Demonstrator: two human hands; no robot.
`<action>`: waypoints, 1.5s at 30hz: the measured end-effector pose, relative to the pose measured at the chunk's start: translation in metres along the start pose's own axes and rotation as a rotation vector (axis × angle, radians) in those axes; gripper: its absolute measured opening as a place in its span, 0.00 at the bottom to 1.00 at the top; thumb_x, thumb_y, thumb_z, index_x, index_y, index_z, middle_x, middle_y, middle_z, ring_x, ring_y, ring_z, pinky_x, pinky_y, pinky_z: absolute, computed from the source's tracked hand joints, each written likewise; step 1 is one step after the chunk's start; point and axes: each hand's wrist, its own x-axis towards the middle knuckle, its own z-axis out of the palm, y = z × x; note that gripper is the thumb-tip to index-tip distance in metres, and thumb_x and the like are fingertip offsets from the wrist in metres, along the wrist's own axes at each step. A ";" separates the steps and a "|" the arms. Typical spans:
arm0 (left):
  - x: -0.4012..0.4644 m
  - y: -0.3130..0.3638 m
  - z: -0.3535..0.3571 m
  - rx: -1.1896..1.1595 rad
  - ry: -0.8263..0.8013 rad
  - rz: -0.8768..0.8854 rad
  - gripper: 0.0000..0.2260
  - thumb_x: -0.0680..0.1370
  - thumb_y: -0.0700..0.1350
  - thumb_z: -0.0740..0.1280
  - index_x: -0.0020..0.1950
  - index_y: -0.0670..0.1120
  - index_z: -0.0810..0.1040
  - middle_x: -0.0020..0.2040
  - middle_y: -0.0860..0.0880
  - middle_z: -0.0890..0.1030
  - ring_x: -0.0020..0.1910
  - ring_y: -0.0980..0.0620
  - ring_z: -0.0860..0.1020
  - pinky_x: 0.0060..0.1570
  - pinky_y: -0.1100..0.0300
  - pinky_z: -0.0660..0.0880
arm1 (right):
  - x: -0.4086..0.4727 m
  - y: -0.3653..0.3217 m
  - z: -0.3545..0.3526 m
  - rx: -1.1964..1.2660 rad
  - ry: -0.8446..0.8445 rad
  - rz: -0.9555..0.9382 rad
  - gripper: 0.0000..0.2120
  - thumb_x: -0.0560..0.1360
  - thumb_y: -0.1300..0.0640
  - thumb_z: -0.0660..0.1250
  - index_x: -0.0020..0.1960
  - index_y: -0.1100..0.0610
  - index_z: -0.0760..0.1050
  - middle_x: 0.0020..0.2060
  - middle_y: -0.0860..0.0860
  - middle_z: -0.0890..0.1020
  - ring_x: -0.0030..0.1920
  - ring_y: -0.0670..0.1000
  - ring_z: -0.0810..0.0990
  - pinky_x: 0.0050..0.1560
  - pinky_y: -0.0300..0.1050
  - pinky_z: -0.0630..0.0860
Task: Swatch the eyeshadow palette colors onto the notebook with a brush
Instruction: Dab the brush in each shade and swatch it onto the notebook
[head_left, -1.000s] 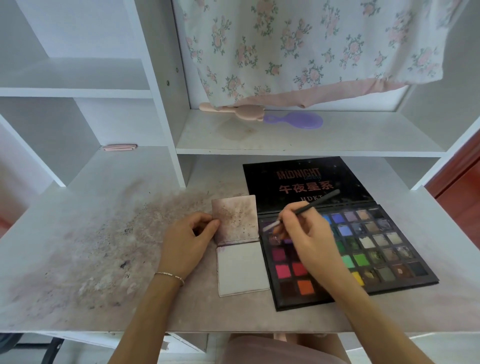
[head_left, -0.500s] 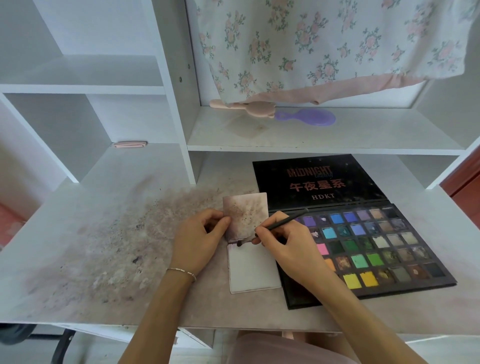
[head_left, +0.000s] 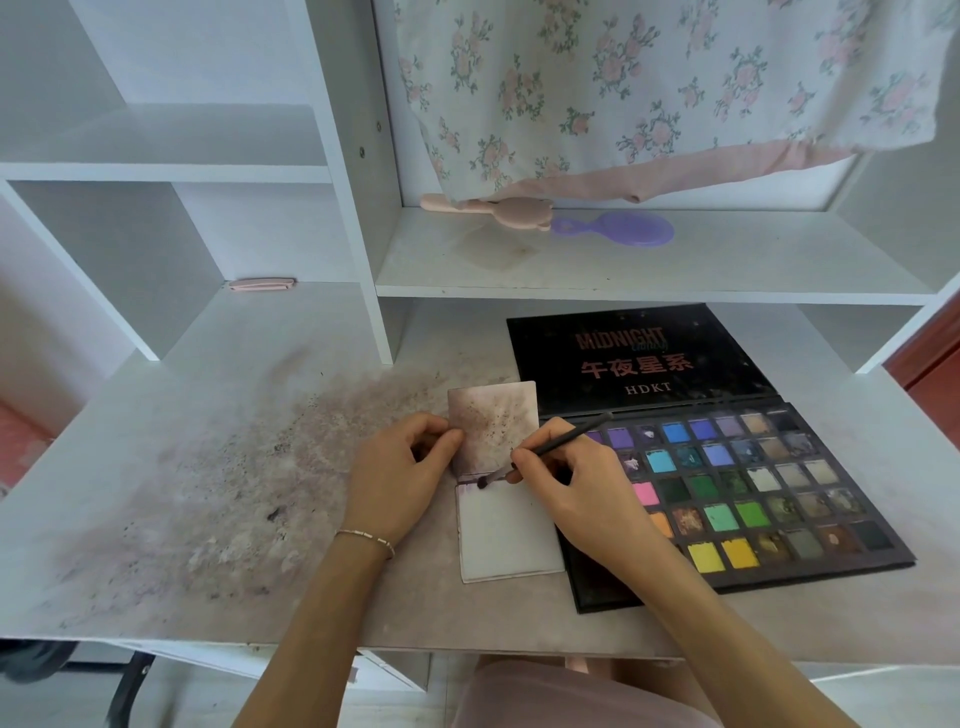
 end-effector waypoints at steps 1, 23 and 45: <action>0.000 0.000 0.000 -0.005 0.000 0.000 0.04 0.74 0.43 0.68 0.40 0.51 0.80 0.38 0.56 0.81 0.40 0.59 0.78 0.38 0.74 0.70 | 0.000 0.000 0.000 0.004 0.001 0.001 0.03 0.74 0.56 0.64 0.42 0.53 0.73 0.35 0.49 0.82 0.39 0.48 0.80 0.42 0.43 0.78; -0.001 0.002 -0.001 -0.015 -0.002 0.002 0.05 0.74 0.44 0.68 0.39 0.53 0.79 0.38 0.58 0.81 0.39 0.60 0.79 0.40 0.68 0.73 | -0.002 -0.002 -0.001 0.026 -0.027 -0.008 0.05 0.74 0.58 0.65 0.40 0.51 0.73 0.33 0.44 0.81 0.38 0.41 0.80 0.40 0.31 0.75; 0.000 0.001 -0.001 0.030 0.001 0.029 0.04 0.74 0.45 0.68 0.41 0.53 0.79 0.36 0.62 0.79 0.38 0.65 0.76 0.39 0.75 0.71 | -0.001 -0.003 -0.001 0.009 -0.010 -0.029 0.02 0.75 0.58 0.64 0.44 0.53 0.73 0.36 0.45 0.80 0.40 0.38 0.79 0.41 0.29 0.74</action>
